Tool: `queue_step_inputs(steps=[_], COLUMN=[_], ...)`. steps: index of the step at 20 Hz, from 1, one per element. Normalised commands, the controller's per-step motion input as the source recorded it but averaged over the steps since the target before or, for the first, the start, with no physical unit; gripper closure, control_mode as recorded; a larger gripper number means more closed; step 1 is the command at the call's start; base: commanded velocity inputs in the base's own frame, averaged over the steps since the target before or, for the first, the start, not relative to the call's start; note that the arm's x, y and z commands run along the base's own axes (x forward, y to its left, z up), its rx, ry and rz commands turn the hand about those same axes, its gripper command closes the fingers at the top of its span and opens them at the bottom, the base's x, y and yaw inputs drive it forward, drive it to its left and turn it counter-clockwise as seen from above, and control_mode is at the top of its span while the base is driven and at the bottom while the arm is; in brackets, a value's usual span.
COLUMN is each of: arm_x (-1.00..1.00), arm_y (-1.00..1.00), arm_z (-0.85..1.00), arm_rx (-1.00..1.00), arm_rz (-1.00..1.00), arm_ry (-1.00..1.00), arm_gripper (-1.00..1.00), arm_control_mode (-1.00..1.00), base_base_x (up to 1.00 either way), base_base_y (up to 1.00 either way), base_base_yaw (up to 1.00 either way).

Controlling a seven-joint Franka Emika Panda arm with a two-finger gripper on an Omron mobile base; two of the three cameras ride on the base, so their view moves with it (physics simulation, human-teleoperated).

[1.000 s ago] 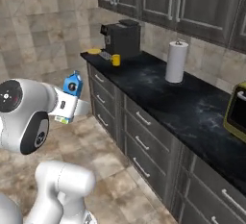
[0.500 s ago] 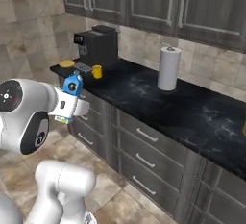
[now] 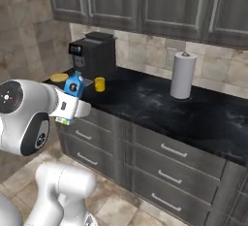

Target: Take a sugar cube from the saucer and place it inside the coffee. Then, grab milk from the fridge and place it next to the coffee on the counter to sweeten the coffee.

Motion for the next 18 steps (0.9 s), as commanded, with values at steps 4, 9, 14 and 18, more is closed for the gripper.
queue_step_inputs(steps=[4, 9, 14, 18], arm_x=[0.00, 0.00, 0.00, 0.00], arm_y=[0.00, 0.00, 0.00, 0.00], arm_z=[0.00, 0.00, 0.00, 0.00], arm_rx=[0.00, 0.00, 0.00, 0.00], arm_rz=[0.00, 0.00, 0.00, 0.00], arm_ry=[0.00, 0.00, 0.00, 0.00], arm_gripper=[1.00, 1.00, 1.00, 1.00], arm_control_mode=[1.00, 1.00, 1.00, 1.00], base_base_x=[0.84, 1.00, 0.70, 0.13], base_base_y=[1.00, 0.98, 0.68, 0.16], base_base_yaw=[-0.36, -0.47, -0.45, -0.13])
